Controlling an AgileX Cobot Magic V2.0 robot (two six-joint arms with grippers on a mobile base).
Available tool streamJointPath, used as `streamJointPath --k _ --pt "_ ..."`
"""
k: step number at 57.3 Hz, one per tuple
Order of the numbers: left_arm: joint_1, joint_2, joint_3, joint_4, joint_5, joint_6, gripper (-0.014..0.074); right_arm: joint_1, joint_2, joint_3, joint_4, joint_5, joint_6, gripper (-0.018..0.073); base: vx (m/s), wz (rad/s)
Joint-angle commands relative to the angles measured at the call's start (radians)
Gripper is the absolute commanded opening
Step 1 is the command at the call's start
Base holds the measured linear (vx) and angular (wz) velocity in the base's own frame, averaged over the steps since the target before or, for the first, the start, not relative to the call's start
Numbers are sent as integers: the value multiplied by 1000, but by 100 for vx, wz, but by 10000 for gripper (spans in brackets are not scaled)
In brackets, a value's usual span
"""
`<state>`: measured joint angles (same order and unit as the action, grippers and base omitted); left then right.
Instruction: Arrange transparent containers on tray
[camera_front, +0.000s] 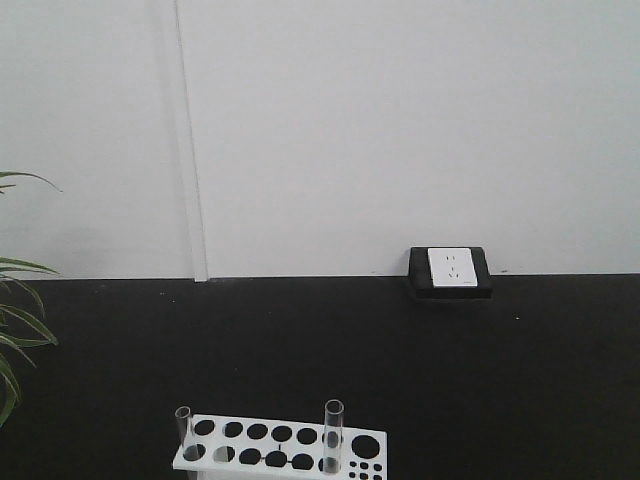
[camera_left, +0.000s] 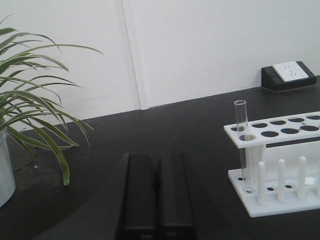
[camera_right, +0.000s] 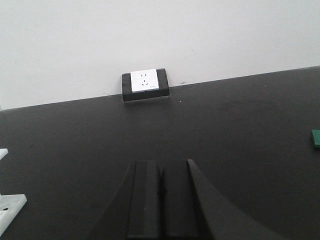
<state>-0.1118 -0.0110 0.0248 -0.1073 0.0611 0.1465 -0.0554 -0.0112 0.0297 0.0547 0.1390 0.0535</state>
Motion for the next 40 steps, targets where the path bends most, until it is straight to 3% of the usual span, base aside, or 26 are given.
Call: streamJointPath --k 1,29,40 --pt "2 -3 38 -7 -82 -5 0 -6 -7 10 -6 -79 -5 -11 0 0" --pt "2 -3 38 -7 -82 -5 0 -6 -7 10 -5 -91 -4 -11 0 0" --pt "2 -3 30 -7 -220 -6 0 -6 -7 9 -10 -174 -4 -11 0 0"
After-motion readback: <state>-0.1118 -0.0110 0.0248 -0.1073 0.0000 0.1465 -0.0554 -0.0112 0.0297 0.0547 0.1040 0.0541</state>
